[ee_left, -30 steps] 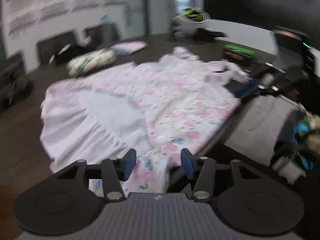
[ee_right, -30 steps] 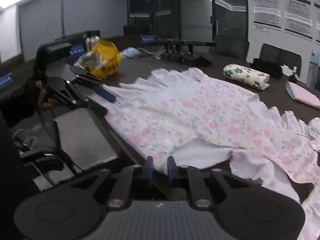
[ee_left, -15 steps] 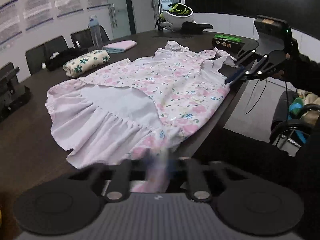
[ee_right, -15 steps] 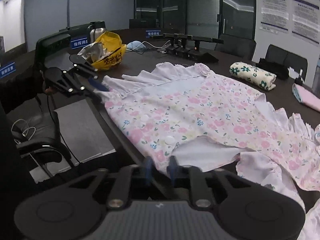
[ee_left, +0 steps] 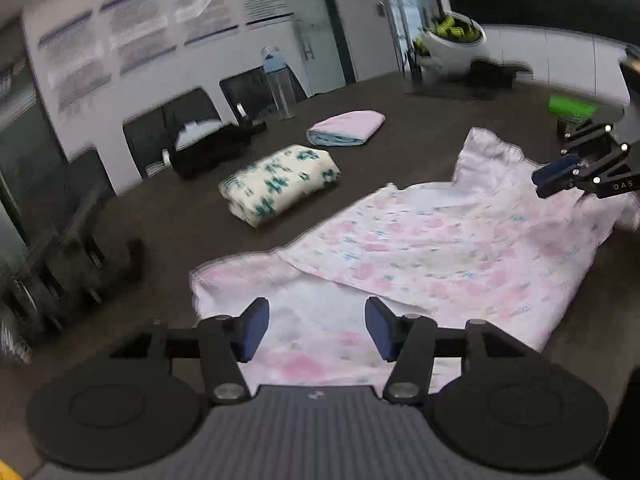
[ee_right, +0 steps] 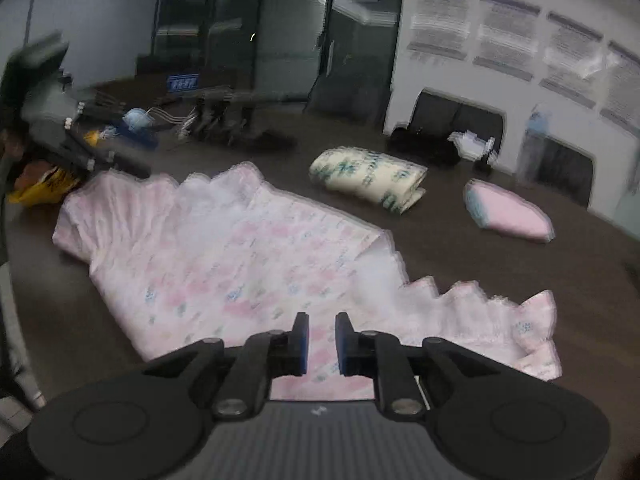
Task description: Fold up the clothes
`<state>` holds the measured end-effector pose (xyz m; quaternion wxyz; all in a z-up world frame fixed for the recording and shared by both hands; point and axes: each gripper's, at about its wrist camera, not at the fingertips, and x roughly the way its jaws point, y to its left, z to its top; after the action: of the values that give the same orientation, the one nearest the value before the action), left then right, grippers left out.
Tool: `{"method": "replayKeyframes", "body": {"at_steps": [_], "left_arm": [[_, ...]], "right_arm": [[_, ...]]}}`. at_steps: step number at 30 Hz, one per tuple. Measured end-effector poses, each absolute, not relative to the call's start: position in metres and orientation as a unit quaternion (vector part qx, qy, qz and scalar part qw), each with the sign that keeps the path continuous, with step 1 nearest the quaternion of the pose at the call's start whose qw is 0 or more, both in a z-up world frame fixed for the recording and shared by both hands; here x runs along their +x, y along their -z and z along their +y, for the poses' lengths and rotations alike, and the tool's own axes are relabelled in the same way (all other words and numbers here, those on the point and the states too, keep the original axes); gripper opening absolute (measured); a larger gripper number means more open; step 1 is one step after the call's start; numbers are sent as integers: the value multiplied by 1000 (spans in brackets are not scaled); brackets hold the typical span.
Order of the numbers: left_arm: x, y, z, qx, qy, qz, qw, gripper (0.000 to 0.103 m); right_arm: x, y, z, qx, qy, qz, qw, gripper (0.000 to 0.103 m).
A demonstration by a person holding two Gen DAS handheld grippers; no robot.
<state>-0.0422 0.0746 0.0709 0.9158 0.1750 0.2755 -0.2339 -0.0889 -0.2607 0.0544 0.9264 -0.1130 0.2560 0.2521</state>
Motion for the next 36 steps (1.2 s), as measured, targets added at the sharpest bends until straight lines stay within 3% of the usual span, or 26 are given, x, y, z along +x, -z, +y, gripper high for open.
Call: {"method": "replayKeyframes", "body": {"at_steps": [3, 7, 13, 15, 19, 25, 26, 28, 29, 36], "left_arm": [[-57, -52, 91, 96, 211, 304, 924, 68], [-66, -29, 92, 106, 193, 319, 922, 67], [-72, -13, 104, 107, 132, 347, 923, 63], [-79, -13, 113, 89, 120, 344, 927, 64], [-80, -25, 121, 40, 119, 325, 937, 78], [-48, -28, 109, 11, 122, 334, 935, 79], [-42, -26, 108, 6, 120, 341, 932, 73], [-30, -23, 104, -4, 116, 355, 928, 9], [-26, -21, 103, -9, 114, 360, 926, 3], [-44, -52, 105, -16, 98, 284, 954, 2]], "right_arm": [[-110, -57, -272, -91, -307, 249, 914, 14], [-127, -34, -257, -105, -360, 282, 883, 9], [-119, -17, -281, -94, -273, 313, 905, 9], [-123, -22, -295, -74, -260, 307, 913, 17], [-130, -28, -292, -60, -303, 293, 905, 34], [-79, -24, -278, -5, -290, 328, 899, 32], [-72, -21, -277, 4, -287, 337, 897, 25], [-59, -16, -275, 19, -282, 353, 892, 8], [-57, -15, -273, 18, -284, 353, 891, 3], [-70, -48, -265, 4, -285, 272, 919, 0]]}}
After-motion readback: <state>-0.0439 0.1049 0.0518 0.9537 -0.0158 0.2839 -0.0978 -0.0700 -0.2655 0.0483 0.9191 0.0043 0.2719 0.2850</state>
